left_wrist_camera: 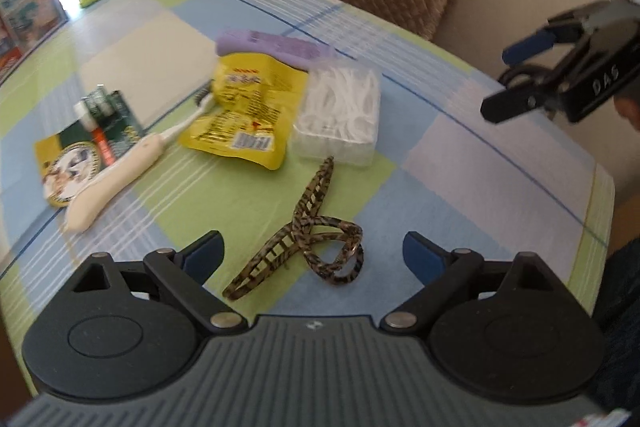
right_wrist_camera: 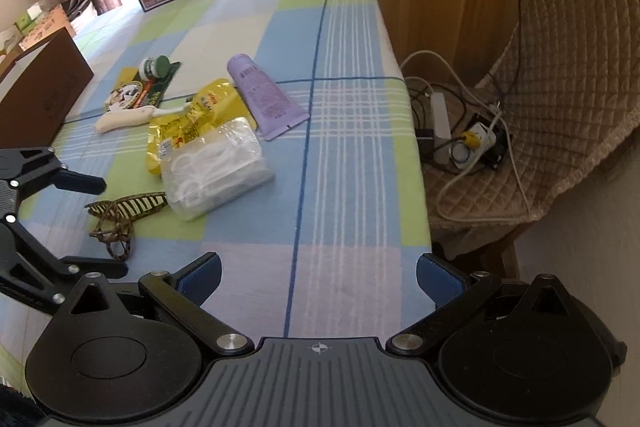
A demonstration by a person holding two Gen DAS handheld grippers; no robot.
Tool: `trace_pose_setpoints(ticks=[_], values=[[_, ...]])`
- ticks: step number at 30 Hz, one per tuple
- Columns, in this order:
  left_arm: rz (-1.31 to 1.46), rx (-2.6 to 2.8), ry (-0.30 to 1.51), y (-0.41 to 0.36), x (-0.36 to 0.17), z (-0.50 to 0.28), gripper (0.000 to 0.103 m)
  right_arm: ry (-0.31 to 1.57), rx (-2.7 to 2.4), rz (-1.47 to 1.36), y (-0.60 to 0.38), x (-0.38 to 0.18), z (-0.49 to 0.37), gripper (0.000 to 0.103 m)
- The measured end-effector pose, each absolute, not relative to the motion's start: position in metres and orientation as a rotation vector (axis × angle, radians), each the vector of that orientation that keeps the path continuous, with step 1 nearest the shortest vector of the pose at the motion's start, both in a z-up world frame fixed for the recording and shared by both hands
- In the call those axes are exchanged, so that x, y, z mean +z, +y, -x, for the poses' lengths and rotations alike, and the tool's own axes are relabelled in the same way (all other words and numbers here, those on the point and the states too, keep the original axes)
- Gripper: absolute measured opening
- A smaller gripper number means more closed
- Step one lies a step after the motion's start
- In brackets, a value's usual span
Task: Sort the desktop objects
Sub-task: 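Grasp the brown patterned cord with the left tool while the right tool grasps the clear floss box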
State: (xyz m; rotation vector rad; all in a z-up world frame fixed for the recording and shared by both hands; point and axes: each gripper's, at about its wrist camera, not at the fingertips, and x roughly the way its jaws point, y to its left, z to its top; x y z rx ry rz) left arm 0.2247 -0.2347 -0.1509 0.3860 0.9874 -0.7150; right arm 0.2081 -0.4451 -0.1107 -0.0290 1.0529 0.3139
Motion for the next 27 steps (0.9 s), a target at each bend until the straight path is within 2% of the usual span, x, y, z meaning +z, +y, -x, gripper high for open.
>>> trace_pose_setpoints(ticks=[1, 5, 6, 14, 22, 27], values=[[-0.395, -0.72, 0.992, -0.236, -0.154, -0.226, 0.087, 1.055, 0.314, 0.029, -0.445, -0.112, -0.208, 0.101], [-0.389, -0.732, 0.985, -0.234, -0.16, -0.227, 0.062, 1.063, 0.319, 0.03, -0.442, -0.115, -0.209, 0.101], [-0.378, -0.731, 0.973, -0.232, -0.159, -0.225, 0.059, 1.064, 0.324, 0.03, -0.441, -0.115, -0.21, 0.101], [-0.324, -0.606, 0.975, -0.21, -0.157, -0.205, 0.058, 1.036, 0.418, 0.048, -0.42, -0.116, -0.215, 0.101], [-0.109, -0.222, 1.033, -0.145, -0.153, -0.183, 0.059, 0.958, 0.57, 0.117, -0.385, -0.122, -0.23, 0.101], [-0.071, -0.155, 1.037, -0.135, -0.151, -0.178, 0.058, 0.934, 0.621, 0.179, -0.365, -0.131, -0.249, 0.101]])
